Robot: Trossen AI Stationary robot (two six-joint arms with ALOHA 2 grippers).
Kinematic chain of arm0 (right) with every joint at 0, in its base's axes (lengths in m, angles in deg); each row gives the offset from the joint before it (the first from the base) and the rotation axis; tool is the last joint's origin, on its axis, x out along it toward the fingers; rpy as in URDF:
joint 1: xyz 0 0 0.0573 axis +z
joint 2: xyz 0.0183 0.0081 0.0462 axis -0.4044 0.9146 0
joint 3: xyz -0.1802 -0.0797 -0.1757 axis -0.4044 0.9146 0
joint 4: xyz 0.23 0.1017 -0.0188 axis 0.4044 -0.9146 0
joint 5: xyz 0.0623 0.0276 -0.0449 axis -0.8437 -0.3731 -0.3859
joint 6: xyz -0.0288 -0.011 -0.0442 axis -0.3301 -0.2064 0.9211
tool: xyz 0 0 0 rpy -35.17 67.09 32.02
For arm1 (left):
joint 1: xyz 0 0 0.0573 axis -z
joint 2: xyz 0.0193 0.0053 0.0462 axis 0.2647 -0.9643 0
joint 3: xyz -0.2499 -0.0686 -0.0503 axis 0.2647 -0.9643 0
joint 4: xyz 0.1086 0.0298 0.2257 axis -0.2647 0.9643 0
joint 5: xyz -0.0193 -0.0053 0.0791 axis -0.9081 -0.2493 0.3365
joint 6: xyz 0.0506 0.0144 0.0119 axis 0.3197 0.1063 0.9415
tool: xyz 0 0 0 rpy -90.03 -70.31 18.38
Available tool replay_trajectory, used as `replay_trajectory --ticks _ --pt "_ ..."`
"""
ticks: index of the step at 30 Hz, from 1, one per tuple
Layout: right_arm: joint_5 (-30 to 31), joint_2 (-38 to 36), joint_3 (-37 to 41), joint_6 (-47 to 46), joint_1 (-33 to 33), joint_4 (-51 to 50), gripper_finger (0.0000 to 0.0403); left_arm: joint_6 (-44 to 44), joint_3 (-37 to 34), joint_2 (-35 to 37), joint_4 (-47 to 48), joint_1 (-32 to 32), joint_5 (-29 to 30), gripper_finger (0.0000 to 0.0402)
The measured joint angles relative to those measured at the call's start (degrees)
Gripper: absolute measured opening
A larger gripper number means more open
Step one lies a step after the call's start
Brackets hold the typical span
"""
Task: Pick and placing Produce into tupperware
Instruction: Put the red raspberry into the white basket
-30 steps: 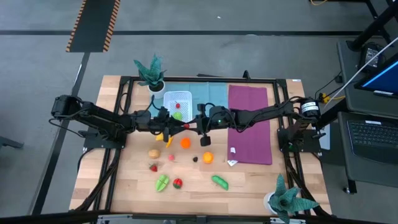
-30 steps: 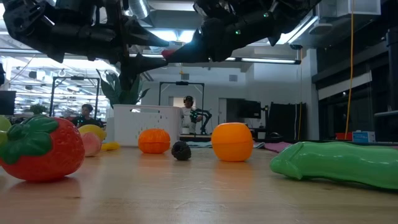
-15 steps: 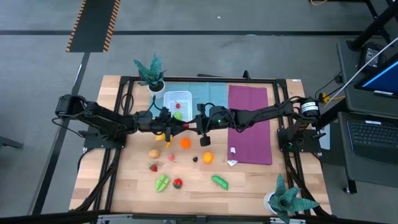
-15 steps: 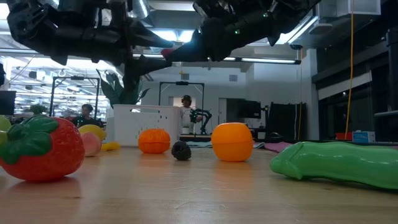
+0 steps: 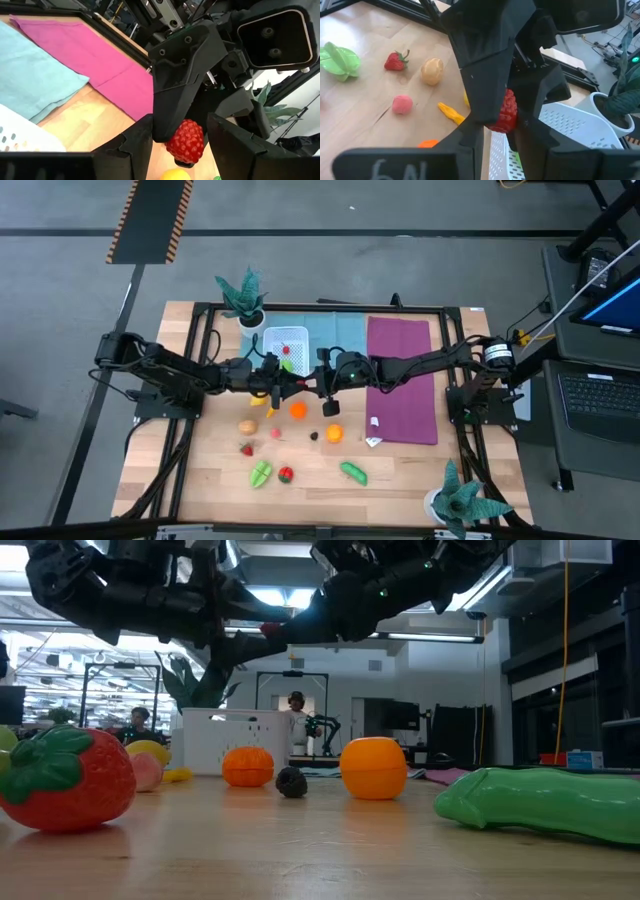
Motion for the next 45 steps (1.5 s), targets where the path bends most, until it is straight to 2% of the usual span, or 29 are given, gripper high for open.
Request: replay_trajectory --ticks 10,15,19,26,40,45 --pt "1.40 -0.02 0.00 0.17 0.03 -0.10 0.0088 0.16 0.00 0.05 0.41 -0.04 0.36 0.0119" --pt "1.51 -0.02 0.02 0.15 0.03 -0.10 0.0090 0.31 0.00 0.05 0.42 -0.04 0.34 0.0122" --pt "1.50 -0.02 0.10 -0.73 0.01 0.55 0.0114 1.60 0.00 0.05 0.37 -0.04 0.41 0.0123" --pt "1.25 -0.02 0.11 -2.89 -0.04 0.70 0.0144 2.38 -0.01 0.05 0.70 -0.07 0.47 0.0082" --pt "1.27 -0.02 0.11 -1.97 -0.02 1.05 0.0141 2.92 -0.02 0.07 0.63 -0.09 -0.68 0.0081" --pt "1.33 -0.02 0.13 -1.95 -0.02 1.08 0.0166 3.21 -0.04 0.07 0.56 -0.09 -0.77 0.0081"
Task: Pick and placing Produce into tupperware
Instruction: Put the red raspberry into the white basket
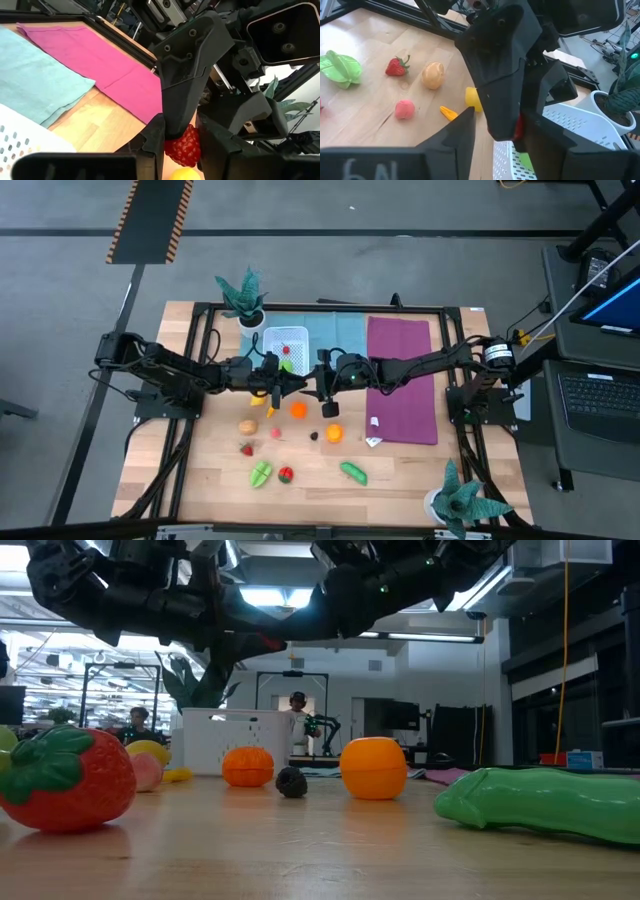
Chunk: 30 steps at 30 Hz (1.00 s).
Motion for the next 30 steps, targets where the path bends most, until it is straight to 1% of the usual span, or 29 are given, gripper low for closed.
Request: replay_trajectory --ticks 6,8,9,10,12,14,20,23,27,30 --pt "1.74 0.00 0.00 -0.01 0.02 0.29 0.0220 0.04 0.00 0.04 -0.22 -0.47 -0.33 0.0080" --pt "1.96 0.00 0.00 0.31 0.02 1.03 0.0236 0.02 0.03 0.04 -0.22 -0.92 -1.68 0.0079" --pt "3.13 0.00 -0.05 0.35 0.02 1.26 0.0242 0.01 0.04 0.04 -0.22 -1.04 -3.50 0.0079" --pt "2.49 0.00 -0.11 0.26 -0.17 1.06 0.0247 0.08 0.09 0.05 -0.31 -1.11 -3.81 0.0079" --pt "4.46 0.00 -0.11 0.35 -0.15 0.88 0.0256 0.09 0.09 0.04 -0.28 -1.56 -4.57 0.0079" --pt "5.44 0.00 -0.09 0.35 -0.10 0.86 0.0261 0.09 0.09 0.04 -0.35 -1.60 -4.50 0.0079" --pt "5.56 0.00 -0.11 0.39 -0.17 0.49 0.0267 1.21 0.09 0.08 -0.22 -1.69 -4.78 0.0078" --pt "6.17 0.00 -0.11 0.49 -0.23 -0.96 0.0267 1.46 0.09 0.72 0.00 -2.76 -6.19 0.0078" --pt "7.50 0.01 -0.09 -1.25 -0.53 -4.59 0.0267 2.45 0.09 2.20 0.15 -4.23 -11.19 0.0078" --pt "6.77 -0.29 -0.07 -4.51 -0.61 -6.00 0.0267 3.59 0.09 3.47 0.61 -5.28 -11.61 0.0078"
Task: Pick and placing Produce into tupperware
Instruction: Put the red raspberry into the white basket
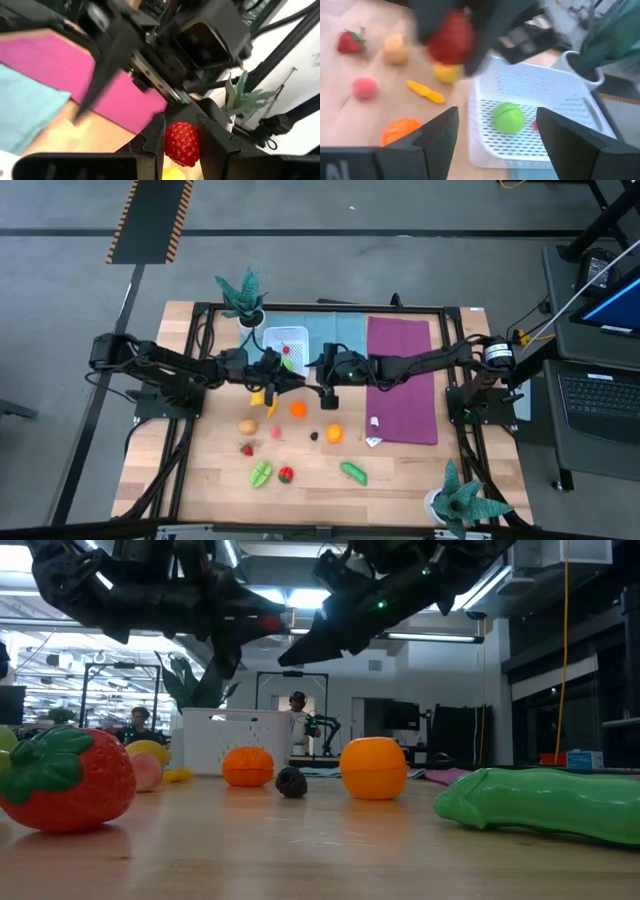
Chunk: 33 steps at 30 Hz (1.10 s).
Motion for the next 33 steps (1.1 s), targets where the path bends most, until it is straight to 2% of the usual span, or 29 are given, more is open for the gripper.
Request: replay_trajectory --ticks 8,14,20,23,29,33 --pt "-1.20 -3.82 0.03 -4.65 -1.23 -5.35 0.0267 5.23 -0.01 3.69 7.63 -1.82 0.33 0.0078" --pt "-1.08 -5.36 5.09 -9.52 -1.65 0.21 0.0267 9.54 0.00 6.95 12.57 -3.66 1.65 0.0078" --pt "-1.14 -7.07 11.45 -12.19 -2.26 11.28 0.0267 14.52 0.02 9.28 17.86 -4.29 6.02 0.0078" --pt "-0.64 -7.49 13.52 -14.16 -2.70 13.67 0.0267 16.29 0.00 10.13 19.69 -4.29 8.79 0.0078" --pt "6.02 -7.73 16.23 -19.71 -3.62 15.31 0.0267 17.50 -0.04 10.26 22.86 -4.90 15.27 0.0078" --pt "6.45 -7.73 17.09 -20.58 -3.89 16.12 0.0267 18.74 -0.04 10.26 23.31 -4.93 18.76 0.0078"
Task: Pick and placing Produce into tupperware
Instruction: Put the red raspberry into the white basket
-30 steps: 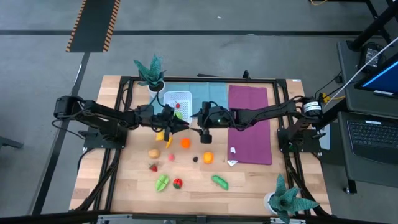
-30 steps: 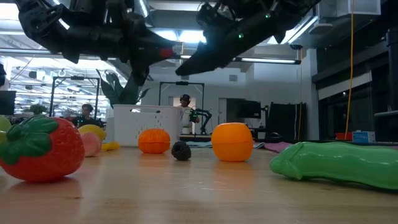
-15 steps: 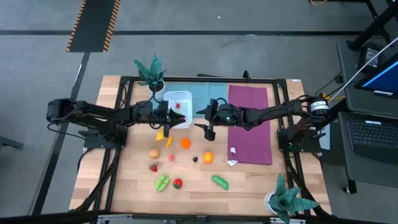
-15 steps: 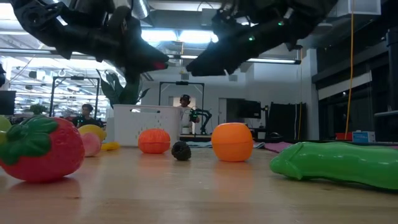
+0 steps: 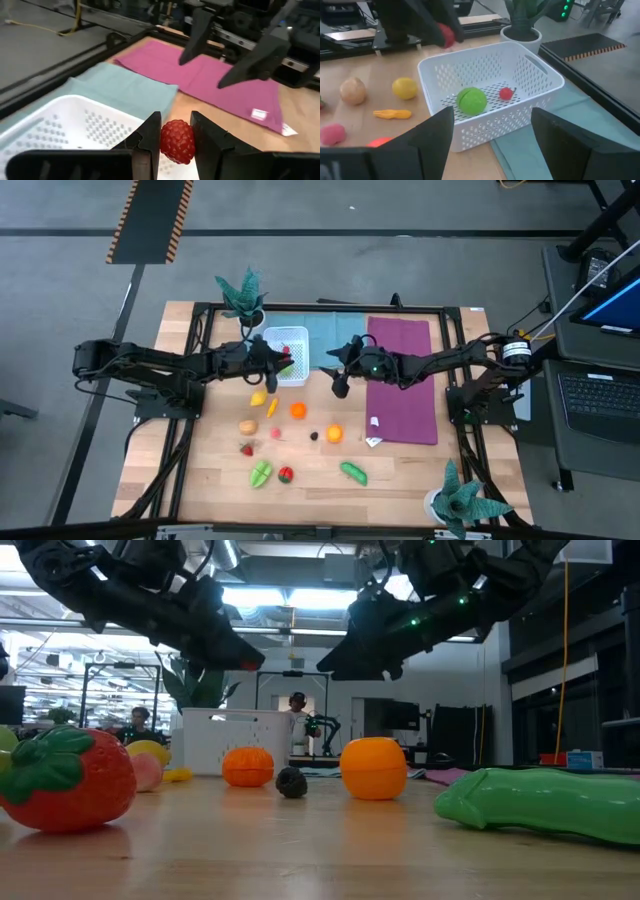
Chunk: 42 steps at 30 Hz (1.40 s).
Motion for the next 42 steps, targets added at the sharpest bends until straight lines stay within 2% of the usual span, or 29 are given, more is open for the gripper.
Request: replay_trajectory --ticks 9,16,27,33,42 --pt "-0.09 0.00 0.00 1.14 -0.53 -0.17 0.0267 0.00 0.08 0.00 1.37 -1.74 0.96 0.0078" --pt "-8.38 0.00 0.00 1.31 -1.61 -2.19 0.0267 -0.40 7.30 -0.92 18.21 -4.18 0.41 0.0080" --pt "-9.80 0.00 -0.02 1.16 -2.41 -5.41 0.0267 3.52 21.41 -8.85 38.86 -7.54 -3.45 0.0080" --pt "-9.79 0.00 -0.02 1.29 -2.41 -7.14 0.0267 6.17 26.30 -12.73 44.02 -8.28 -3.45 0.0077" --pt "-9.78 0.00 -0.02 1.40 -2.41 -8.15 0.0267 6.28 27.30 -13.53 48.82 -8.28 -3.48 0.0082"
